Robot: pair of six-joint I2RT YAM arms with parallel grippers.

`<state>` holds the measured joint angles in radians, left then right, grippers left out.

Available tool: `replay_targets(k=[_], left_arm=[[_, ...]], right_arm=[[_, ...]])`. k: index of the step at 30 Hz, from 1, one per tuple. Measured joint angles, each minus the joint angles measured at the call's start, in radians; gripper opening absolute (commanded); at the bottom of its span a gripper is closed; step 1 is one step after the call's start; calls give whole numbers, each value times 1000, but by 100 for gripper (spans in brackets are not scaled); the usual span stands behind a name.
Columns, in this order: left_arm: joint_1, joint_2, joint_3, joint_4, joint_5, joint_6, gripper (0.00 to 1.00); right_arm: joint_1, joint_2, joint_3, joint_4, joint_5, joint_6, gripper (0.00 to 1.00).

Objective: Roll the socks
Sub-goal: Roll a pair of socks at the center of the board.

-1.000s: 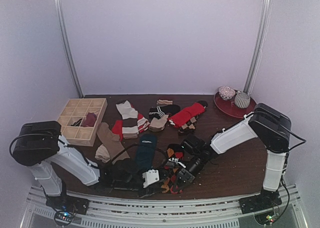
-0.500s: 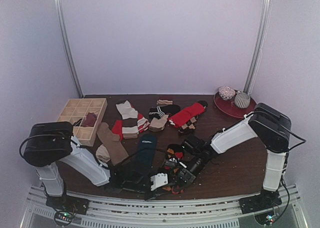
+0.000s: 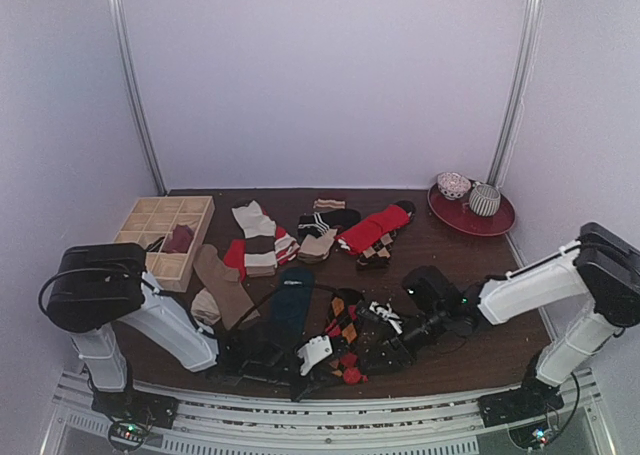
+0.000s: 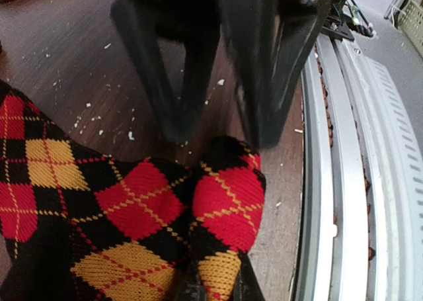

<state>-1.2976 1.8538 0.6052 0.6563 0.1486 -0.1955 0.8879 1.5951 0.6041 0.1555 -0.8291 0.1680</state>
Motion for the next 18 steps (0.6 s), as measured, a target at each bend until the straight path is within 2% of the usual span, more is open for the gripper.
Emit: replay_targets(k=[3, 5, 8, 13, 18], left_arm=[[22, 1, -30, 45, 53, -72, 0], [43, 5, -48, 78, 107, -118, 0], [67, 12, -61, 105, 170, -163, 0], [88, 25, -61, 120, 223, -196, 0], [97, 31, -60, 126, 245, -204, 0]], right_arm=[[29, -207, -167, 189, 151, -57, 63], [99, -331, -265, 311, 261, -144, 64], [214, -405, -322, 406, 410, -286, 64], [370, -331, -280, 428, 636, -506, 64], [429, -181, -219, 427, 743, -601, 64]])
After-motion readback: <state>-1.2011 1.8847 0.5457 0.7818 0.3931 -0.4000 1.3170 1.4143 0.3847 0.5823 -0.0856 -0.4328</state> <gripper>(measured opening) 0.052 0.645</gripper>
